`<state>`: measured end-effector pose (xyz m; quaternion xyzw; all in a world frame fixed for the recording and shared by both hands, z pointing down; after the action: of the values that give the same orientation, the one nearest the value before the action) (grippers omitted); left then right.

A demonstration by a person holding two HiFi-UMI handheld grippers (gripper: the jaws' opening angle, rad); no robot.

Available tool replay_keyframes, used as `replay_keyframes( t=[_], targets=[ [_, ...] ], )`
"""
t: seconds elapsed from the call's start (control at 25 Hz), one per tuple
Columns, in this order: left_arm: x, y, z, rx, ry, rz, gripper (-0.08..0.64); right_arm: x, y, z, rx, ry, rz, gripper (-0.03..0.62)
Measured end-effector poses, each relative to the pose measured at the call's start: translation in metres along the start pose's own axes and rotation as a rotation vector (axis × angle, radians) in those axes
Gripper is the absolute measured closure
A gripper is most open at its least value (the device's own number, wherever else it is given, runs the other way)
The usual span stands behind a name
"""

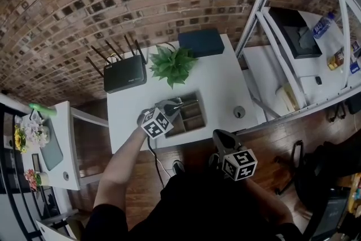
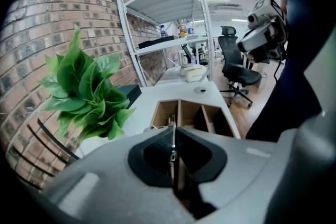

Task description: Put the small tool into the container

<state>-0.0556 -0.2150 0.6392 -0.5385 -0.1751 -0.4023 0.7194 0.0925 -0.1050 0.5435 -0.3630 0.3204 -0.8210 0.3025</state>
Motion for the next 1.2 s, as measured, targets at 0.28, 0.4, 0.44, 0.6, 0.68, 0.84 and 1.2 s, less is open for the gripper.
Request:
replay_keyframes(
  t=[0.28,0.4,0.44,0.6,0.68,0.84,1.2],
  targets=[
    [-0.001,-0.001,-0.001,-0.048,0.016,-0.019,0.517,0.0,-0.004,0.003,0.028,0.02,-0.008,0.581],
    [-0.006,0.004,-0.002,-0.072,0.039,-0.011,0.46,0.001,-0.003,0.005,0.024,0.025,-0.013,0.581],
    [-0.008,0.005,-0.003,-0.082,0.053,-0.008,0.442,0.001,-0.003,0.005,0.022,0.027,-0.016,0.581],
    [-0.028,0.012,-0.002,-0.196,0.133,0.034,0.405,0.003,-0.004,0.002,0.011,0.049,-0.026,0.581],
    [-0.042,0.022,0.006,-0.303,0.161,0.078,0.405,0.004,-0.005,0.002,0.008,0.061,-0.035,0.581],
    [-0.072,0.051,0.037,-0.541,0.164,0.224,0.405,0.008,-0.01,0.0,0.005,0.086,-0.058,0.581],
    [-0.128,0.065,0.1,-0.895,0.316,0.354,0.443,0.014,-0.021,-0.014,-0.011,0.161,-0.106,0.581]
  ],
)
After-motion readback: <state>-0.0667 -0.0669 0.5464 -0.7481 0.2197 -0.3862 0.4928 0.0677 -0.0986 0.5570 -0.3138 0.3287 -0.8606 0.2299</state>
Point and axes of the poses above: the fingertips, and each gripper's own axes: x forward along the fingers, z to its right, y out of its top, the point moved 2 cm from there along -x, backward along the fingers, and after that the axes turned 14 degrees about x, right-handed, at the moved point
